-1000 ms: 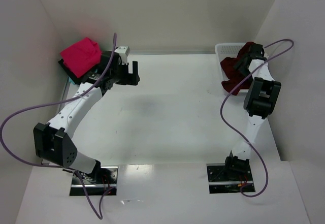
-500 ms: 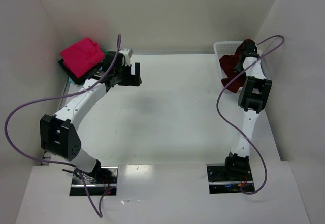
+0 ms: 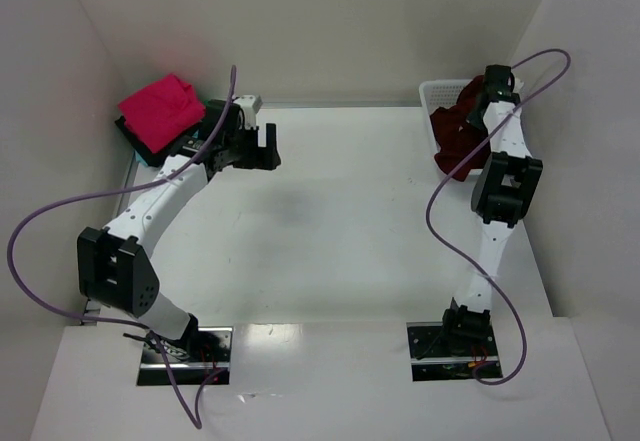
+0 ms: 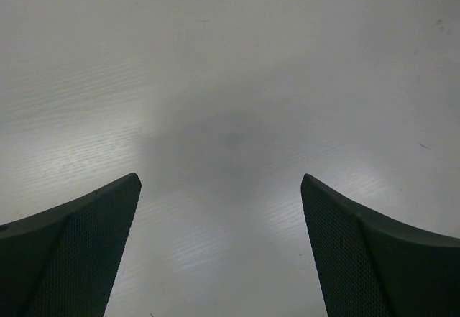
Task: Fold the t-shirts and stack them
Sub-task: Grab crumpled tshirt from bin with the right arm, then move the tshirt to the center of the board
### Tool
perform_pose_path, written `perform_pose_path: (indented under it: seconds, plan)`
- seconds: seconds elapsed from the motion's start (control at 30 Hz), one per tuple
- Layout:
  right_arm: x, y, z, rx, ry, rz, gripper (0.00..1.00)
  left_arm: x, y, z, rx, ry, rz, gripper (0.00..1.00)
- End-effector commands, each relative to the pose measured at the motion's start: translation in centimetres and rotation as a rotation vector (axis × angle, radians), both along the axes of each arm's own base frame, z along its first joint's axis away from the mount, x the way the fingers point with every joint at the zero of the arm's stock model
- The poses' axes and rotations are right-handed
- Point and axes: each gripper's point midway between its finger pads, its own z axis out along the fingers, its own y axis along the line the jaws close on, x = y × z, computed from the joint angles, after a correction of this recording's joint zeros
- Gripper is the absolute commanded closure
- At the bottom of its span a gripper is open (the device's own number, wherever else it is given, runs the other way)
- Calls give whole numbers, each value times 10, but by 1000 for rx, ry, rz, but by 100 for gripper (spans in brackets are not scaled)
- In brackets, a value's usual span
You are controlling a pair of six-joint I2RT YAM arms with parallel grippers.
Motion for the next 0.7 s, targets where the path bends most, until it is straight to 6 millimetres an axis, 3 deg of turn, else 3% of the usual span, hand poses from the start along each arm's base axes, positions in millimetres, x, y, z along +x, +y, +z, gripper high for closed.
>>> perform_pose_path:
  seconds: [0.0,0.1,0.13,0.17,0.23,0.33,0.37,0.4,0.47,0.53,0.57,0.6,0.63,0.67]
  plan:
    - [-16,61,214,-20,-411,149,100,-6,-45,53,-135,-145,-313,0]
    - [-38,94,272,-39,-513,210,100,-13,-69,78,-196,-235,-468,0]
    - [-53,121,303,-48,-569,265,100,-21,-79,86,-240,-253,-547,0]
    - [-62,136,320,-46,-602,292,100,-24,-84,92,-264,-271,-584,0]
    - [-105,192,374,-20,-710,410,100,-28,-102,98,-314,-321,-708,0]
    - [-144,241,414,89,-839,526,100,-38,-129,109,-344,-355,-855,0]
    - [-170,254,423,130,-878,563,100,-37,-136,112,-333,-379,-881,0]
    - [-188,281,431,227,-912,628,100,-40,-148,112,-339,-375,-910,0]
    - [-205,302,428,320,-927,694,100,-36,-157,130,-368,-415,-908,0]
    - [-236,317,422,425,-920,776,100,-37,-168,159,-449,-506,-929,0]
    - [-236,324,404,454,-877,801,100,-38,-174,157,-460,-501,-935,0]
    - [-241,323,408,453,-888,803,100,-33,-173,160,-459,-512,-907,3]
    - [-241,327,387,469,-838,818,100,-24,-175,161,-446,-525,-845,5]
    - [-245,333,369,504,-803,839,100,-18,-178,162,-444,-535,-797,16]
